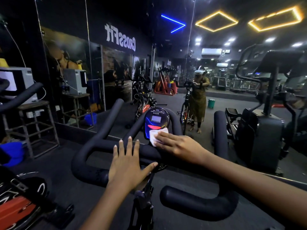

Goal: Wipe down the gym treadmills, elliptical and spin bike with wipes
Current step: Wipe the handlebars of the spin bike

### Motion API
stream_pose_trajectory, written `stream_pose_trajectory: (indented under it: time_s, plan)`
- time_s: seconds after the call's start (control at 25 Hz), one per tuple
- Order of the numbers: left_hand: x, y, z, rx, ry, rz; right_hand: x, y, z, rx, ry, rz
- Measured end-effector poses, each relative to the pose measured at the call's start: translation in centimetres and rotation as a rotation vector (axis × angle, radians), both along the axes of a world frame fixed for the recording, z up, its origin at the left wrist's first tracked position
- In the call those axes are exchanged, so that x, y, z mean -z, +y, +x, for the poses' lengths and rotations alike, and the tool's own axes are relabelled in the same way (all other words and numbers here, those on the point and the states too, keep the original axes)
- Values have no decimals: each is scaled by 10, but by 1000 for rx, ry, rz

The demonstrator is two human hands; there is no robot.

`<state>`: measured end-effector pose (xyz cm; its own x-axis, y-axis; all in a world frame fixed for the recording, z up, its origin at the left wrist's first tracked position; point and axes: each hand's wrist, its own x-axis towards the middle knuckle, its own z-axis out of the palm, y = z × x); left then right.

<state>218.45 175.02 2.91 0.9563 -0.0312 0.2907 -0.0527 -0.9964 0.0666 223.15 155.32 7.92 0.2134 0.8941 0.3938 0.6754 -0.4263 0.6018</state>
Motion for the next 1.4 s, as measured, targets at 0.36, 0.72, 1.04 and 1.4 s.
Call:
stream_pose_trajectory:
  time_s: [0.36, 0.72, 1.04, 1.4]
  plan:
    - [-1, 1, -2, 0, -20, 3, -65, 44, 31, 184, 71, 160]
    - [-4, 19, -13, -13, -125, -20, -18, 24, -4, -24, 199, 141]
    - [-4, 50, -24, 2, -52, -15, -5, 81, 8, 104, 450, -93]
    - [0, 22, -20, 214, -173, 49, 10, -2, -11, -87, 373, 53]
